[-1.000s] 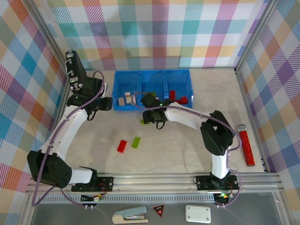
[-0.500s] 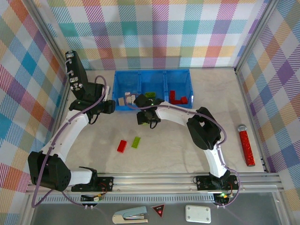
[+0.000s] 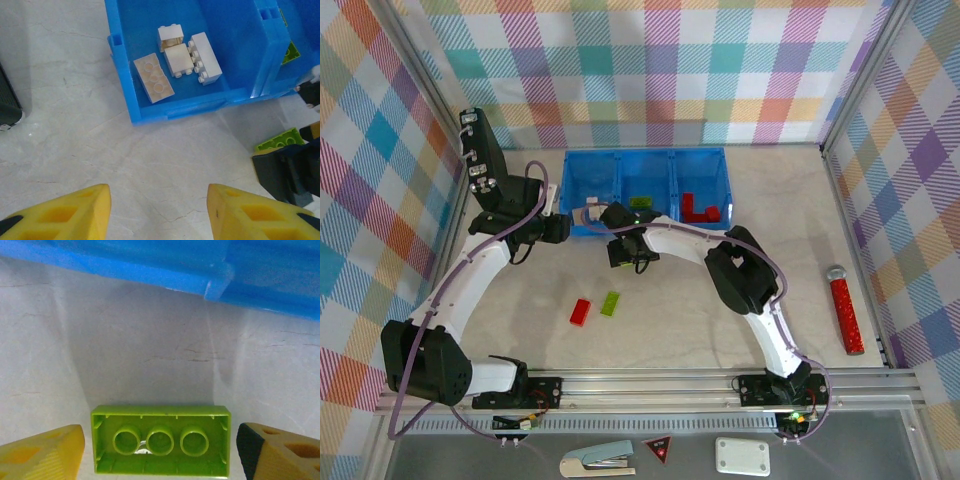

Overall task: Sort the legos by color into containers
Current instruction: Pick up the lego from the center of the table.

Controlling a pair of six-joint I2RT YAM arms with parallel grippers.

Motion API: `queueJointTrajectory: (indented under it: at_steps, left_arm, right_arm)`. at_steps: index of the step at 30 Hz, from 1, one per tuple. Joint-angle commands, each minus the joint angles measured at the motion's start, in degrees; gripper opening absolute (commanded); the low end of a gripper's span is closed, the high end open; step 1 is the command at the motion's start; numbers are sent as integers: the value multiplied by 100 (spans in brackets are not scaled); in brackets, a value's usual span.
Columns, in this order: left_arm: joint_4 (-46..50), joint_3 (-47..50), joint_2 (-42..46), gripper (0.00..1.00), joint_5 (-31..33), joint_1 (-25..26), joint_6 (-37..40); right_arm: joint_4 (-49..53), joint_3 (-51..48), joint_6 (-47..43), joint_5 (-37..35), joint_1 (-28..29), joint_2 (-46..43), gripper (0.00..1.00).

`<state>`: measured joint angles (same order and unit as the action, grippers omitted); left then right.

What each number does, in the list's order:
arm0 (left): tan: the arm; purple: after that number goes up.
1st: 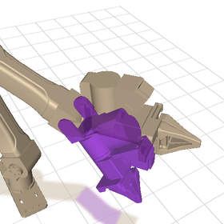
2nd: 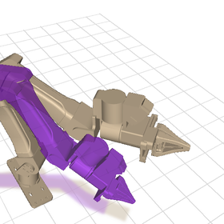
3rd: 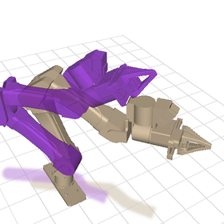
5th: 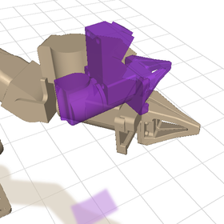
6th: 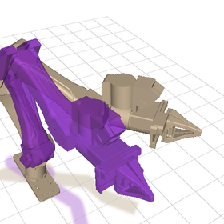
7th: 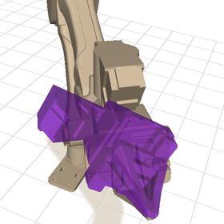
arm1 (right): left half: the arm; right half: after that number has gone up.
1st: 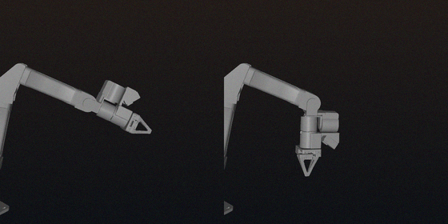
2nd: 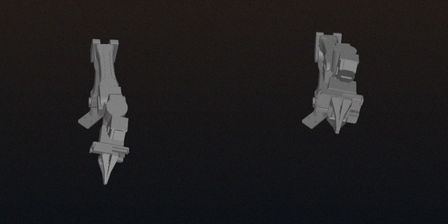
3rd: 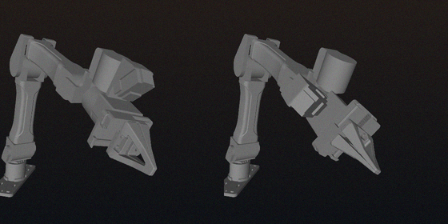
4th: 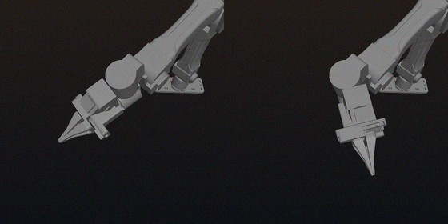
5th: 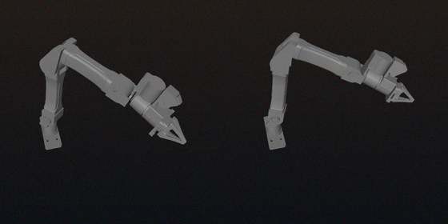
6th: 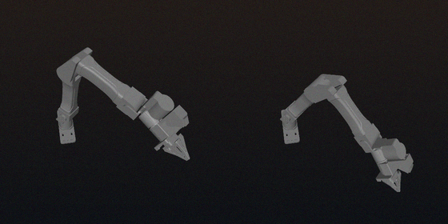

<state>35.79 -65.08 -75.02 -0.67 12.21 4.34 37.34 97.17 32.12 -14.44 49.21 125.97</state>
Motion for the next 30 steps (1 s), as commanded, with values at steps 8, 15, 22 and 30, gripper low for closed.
queueJointTrajectory:
  at_steps: [8, 15, 22, 30]
  left_arm:
    - [57, -190, -169, 53, -257, -69, -12]
    - [70, -209, -173, 53, -243, -69, -17]
    - [60, -199, -169, 53, -211, -69, -23]
    - [68, -207, -189, 52, -228, -69, -25]
  right_arm:
    - [195, 242, -70, -55, 62, 219, 76]
    - [227, 226, -44, -92, 71, 185, 72]
    - [233, 215, -54, -116, 71, 105, 69]
    - [321, 215, -64, -128, 81, -88, 68]
